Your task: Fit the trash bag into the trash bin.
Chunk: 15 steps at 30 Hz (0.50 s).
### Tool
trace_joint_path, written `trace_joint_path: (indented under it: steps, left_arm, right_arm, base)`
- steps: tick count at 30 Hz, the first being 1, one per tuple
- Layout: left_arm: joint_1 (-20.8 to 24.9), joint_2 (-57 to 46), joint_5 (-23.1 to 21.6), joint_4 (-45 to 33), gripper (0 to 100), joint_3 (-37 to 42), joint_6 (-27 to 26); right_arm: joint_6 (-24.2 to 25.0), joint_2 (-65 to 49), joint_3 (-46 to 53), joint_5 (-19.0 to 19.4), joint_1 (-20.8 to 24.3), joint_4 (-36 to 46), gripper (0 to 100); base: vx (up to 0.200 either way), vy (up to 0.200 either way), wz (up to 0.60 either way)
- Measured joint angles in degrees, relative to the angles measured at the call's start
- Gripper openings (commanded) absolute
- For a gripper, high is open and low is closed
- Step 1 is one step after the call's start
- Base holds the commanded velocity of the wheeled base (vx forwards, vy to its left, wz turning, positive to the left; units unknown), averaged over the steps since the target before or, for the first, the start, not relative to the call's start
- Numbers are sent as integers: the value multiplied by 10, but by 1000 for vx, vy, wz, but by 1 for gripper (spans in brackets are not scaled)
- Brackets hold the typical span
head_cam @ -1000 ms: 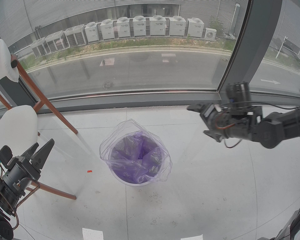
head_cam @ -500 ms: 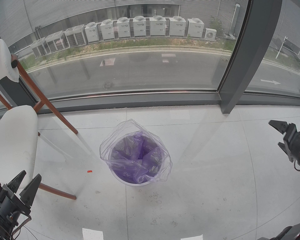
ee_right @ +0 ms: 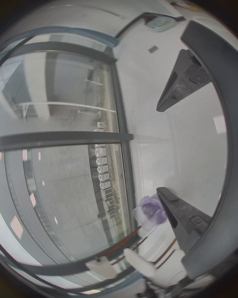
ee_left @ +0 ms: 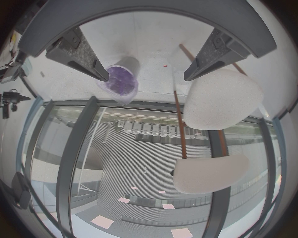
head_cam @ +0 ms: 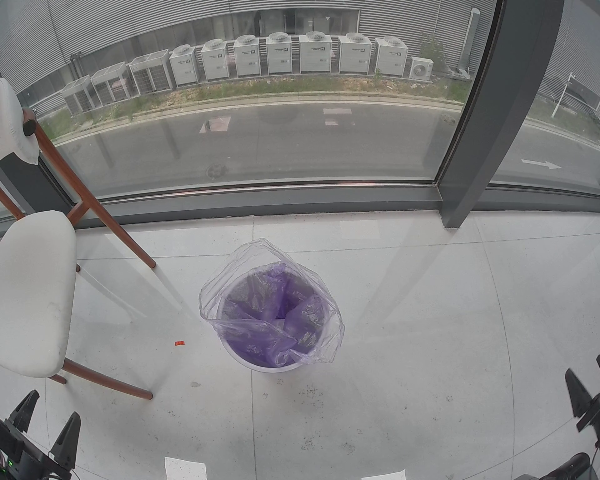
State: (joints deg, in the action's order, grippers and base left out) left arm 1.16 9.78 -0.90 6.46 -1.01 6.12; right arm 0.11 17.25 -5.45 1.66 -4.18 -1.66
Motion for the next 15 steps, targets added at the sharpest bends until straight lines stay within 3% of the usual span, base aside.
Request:
trace_joint_path:
  steps: [2, 6, 13, 15]
  left_arm:
    - [-5, -29, 32, -18, 100, 0, -15]
    - [-10, -60, 36, -22, 100, 0, -50]
    - [-13, -83, -99, -27, 100, 0, -80]
    - [-13, -85, -113, -27, 100, 0, -81]
  right_arm:
    - [-20, -39, 23, 12, -11, 10, 100]
    - [-25, -77, 39, 22, -14, 17, 100]
    - [-21, -103, 44, 17, 55, 19, 100]
    - [-19, -109, 44, 12, 66, 19, 100]
  base:
    - [0, 0, 0]
    - [0, 0, 0]
    - [0, 0, 0]
    - [0, 0, 0]
